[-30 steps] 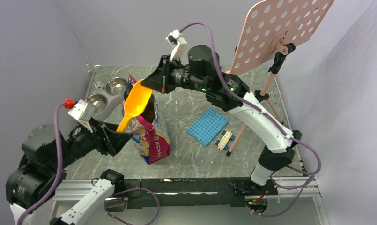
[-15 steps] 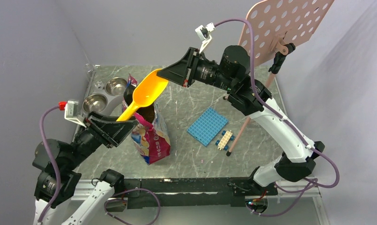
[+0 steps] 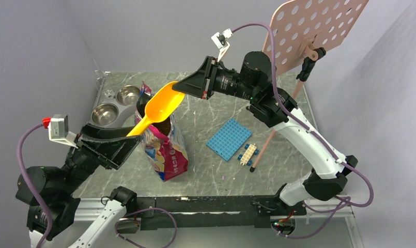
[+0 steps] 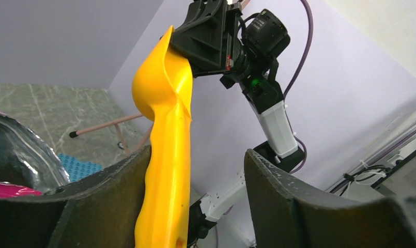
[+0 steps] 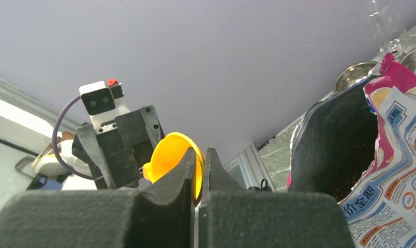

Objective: Serve the pet food

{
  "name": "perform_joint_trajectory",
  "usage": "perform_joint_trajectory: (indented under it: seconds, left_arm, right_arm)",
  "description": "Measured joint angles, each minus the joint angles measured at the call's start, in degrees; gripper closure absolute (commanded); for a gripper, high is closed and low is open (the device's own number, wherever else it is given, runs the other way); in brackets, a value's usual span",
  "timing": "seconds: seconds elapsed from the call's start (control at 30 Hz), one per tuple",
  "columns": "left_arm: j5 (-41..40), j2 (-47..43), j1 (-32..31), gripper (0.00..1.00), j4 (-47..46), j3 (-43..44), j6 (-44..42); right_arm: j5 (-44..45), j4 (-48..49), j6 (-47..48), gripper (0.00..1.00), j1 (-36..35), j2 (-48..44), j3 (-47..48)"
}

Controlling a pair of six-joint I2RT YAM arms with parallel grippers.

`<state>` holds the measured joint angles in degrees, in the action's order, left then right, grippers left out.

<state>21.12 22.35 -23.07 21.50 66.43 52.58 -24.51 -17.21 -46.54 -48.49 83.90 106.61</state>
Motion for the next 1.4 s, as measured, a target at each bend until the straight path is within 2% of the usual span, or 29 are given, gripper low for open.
perform_joint_trajectory:
  seconds: [0.13, 0.33, 0.4, 0.57, 0.63, 0.73, 0.83, 1.1, 1.4]
  left_arm:
    - [0.3, 0.5, 0.0, 0.47, 1.9, 0.8, -1.1]
    - [1.8, 2.8, 0.0, 0.46, 3.6, 1.4, -2.5]
    - [2.4, 3.9, 0.0, 0.48, 4.4, 2.2, -3.0]
    - [3.7, 5.1, 0.0, 0.65, 6.5, 3.2, -4.0]
    - [4.1, 5.2, 0.0, 0.62, 6.8, 3.2, -4.1]
    - [4.7, 5.3, 0.0, 0.40, 7.0, 3.2, -4.4]
    - [6.0, 6.3, 0.0, 0.32, 8.5, 4.4, -5.6]
    - [7.2, 9.5, 0.0, 0.49, 14.0, 9.0, -9.8]
    - [9.7, 10.6, 0.0, 0.57, 13.1, 7.8, -9.4]
  right_arm:
    - [-1.5, 0.2, -0.4, 1.00, 0.3, -0.3, 0.0]
    - [-2.2, 0.1, 0.0, 1.00, 0.9, -0.3, 0.0]
    - [-2.2, 0.1, 0.2, 1.00, 1.2, -0.3, 0.0]
    - [-2.3, 0.1, 0.4, 1.00, 1.4, -0.3, -0.1]
    - [-2.4, 0.1, 0.5, 1.00, 1.4, -0.3, -0.1]
    - [-2.6, -0.1, 0.9, 1.00, 1.4, -0.3, 0.0]
    - [-2.3, -1.5, 2.7, 1.00, 1.4, -0.3, 0.4]
    - [-3.0, -3.7, 4.4, 1.00, 1.2, -0.5, 0.4]
    - [-3.2, -3.7, 4.3, 1.00, 1.2, -0.7, 0.3]
